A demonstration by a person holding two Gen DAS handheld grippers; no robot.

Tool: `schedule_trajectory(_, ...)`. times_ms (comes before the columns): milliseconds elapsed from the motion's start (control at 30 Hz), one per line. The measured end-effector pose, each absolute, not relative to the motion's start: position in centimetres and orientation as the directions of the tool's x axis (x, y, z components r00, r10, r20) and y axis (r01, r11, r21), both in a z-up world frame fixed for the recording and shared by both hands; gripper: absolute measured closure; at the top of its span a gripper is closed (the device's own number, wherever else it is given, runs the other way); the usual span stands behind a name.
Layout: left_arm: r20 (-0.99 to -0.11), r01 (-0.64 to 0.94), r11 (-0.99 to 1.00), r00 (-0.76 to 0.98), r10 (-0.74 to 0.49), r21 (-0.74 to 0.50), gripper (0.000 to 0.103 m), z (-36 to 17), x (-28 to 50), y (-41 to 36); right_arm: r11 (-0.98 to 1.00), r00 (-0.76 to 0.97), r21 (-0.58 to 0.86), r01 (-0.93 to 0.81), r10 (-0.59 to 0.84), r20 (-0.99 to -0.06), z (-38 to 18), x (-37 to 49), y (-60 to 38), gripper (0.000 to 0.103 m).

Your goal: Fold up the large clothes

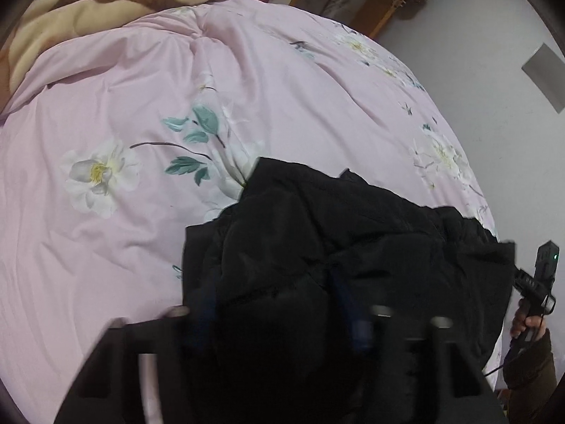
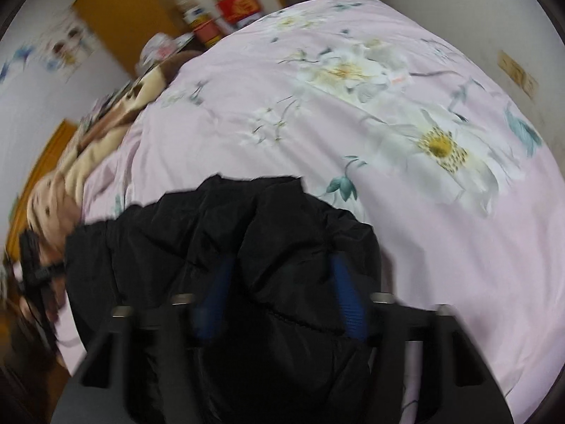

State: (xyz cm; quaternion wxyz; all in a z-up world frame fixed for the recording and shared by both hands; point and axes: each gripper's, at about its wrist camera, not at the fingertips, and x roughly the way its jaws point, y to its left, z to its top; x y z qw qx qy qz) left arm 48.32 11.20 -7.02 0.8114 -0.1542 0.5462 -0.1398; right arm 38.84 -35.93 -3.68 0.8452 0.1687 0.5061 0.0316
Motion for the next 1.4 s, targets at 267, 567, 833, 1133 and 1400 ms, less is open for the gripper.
schedule_trajectory(267,-0.763,0.074,0.918,0.532,-0.366,-0.389,0.080,-2.8,48.9,12.1,0.969,0.662,0.235,0.078,0.126,-0.739,1.2,38.6,-35.2,0.091)
schedule_trajectory(567,-0.869,0.028,0.958,0.415,-0.270,-0.285,0.069,-9.7,51.1,10.0,0.990,0.427,0.027,0.135,-0.034,-0.904,-7.5,41.8,-34.0,0.089)
schedule_trajectory(833,-0.877,-0.033,0.962,0.422,-0.232,-0.270,0.059,-8.3,50.9,10.3,0.982,0.380,-0.022,0.185,-0.093,-0.920,-6.4,42.2,-33.5,0.078)
schedule_trajectory(1133,-0.765,-0.003,0.960,0.605,-0.222,-0.281,0.042,0.7,45.1,10.6,0.972,0.671,0.015,0.236,-0.152,-0.726,4.0,35.3,-30.9,0.040)
schedule_trajectory(1400,-0.769,0.156,0.954,0.566,-0.298,-0.255,0.032,-0.2,40.5,2.0,1.000,0.686,-0.001,-0.016,0.010,-0.728,2.4,32.6,-22.6,0.040)
